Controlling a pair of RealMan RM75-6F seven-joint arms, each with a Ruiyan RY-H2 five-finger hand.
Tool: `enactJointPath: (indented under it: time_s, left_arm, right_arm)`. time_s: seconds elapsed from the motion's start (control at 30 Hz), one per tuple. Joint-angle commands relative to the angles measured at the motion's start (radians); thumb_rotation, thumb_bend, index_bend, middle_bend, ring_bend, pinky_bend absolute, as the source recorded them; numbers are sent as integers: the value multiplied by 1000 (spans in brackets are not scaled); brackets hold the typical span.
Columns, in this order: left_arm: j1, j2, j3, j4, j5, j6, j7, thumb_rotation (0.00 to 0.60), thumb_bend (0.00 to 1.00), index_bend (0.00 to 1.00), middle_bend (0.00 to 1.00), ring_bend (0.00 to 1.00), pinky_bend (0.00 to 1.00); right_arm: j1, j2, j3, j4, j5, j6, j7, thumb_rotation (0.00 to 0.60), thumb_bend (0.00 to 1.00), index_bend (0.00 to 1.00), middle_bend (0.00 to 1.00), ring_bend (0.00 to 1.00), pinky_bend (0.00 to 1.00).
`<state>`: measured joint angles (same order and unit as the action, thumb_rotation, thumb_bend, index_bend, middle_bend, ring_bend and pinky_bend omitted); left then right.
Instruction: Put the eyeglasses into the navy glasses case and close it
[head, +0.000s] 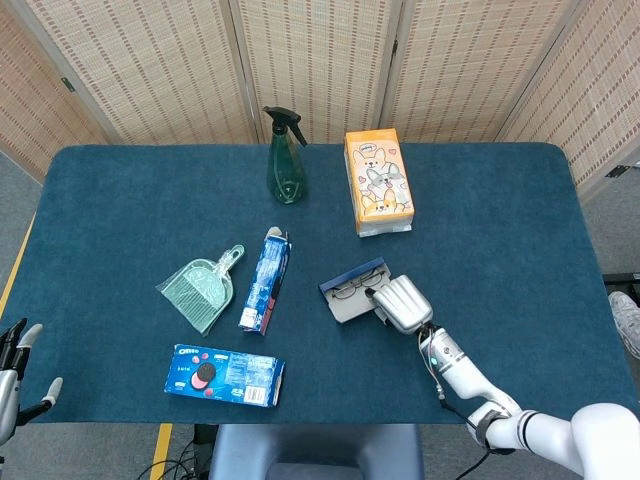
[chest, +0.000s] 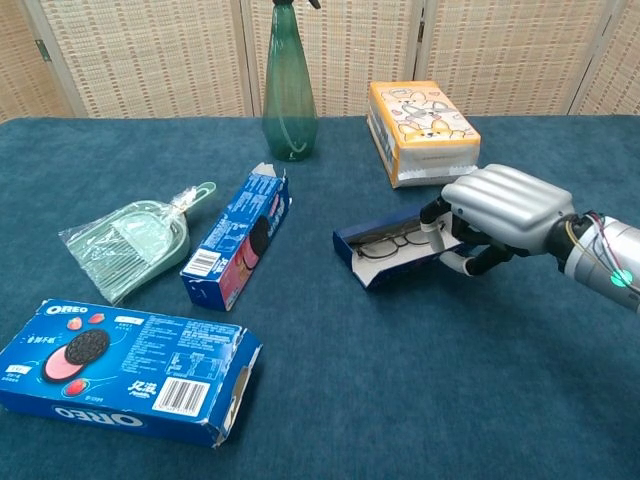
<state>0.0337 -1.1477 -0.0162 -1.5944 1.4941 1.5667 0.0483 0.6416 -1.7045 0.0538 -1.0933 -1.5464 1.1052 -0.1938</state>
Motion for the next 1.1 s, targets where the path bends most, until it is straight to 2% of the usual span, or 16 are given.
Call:
enactJointPath:
  time_s: [0.03, 0.23, 0.37, 0.73, 1.1]
  left_arm:
    - [0, 0, 0, 0, 1, 0, -1, 600, 361, 104, 0, 5, 138]
    - [-1, -1, 0, 0, 3, 2, -3, 600, 361, 104, 0, 5, 138]
    - [-3, -2, 0, -1, 6, 0, -3, 600, 361, 104, 0, 5, 138]
    - [2, 4, 1, -4, 6, 7, -8, 600, 361, 104, 0, 5, 138]
    - [9, 8, 4, -3, 4, 11, -12, 600, 361, 104, 0, 5, 138]
  right_arm:
    - [-21, 56, -19, -74, -7, 15, -13, 600, 470, 700, 1000, 1000, 1000]
    - [-50, 165, -37, -230, -6, 28, -47, 600, 487, 718, 1000, 1000, 1000]
    - [-47, 198, -16, -290, 16, 17, -81, 600, 489, 718, 1000, 1000, 1000]
    - [39, 130, 60, -250, 105, -106, -165, 600, 492, 718, 1000, 1000, 1000]
    - [111, 58, 89, -175, 159, -192, -218, 600, 492, 719, 1000, 1000, 1000]
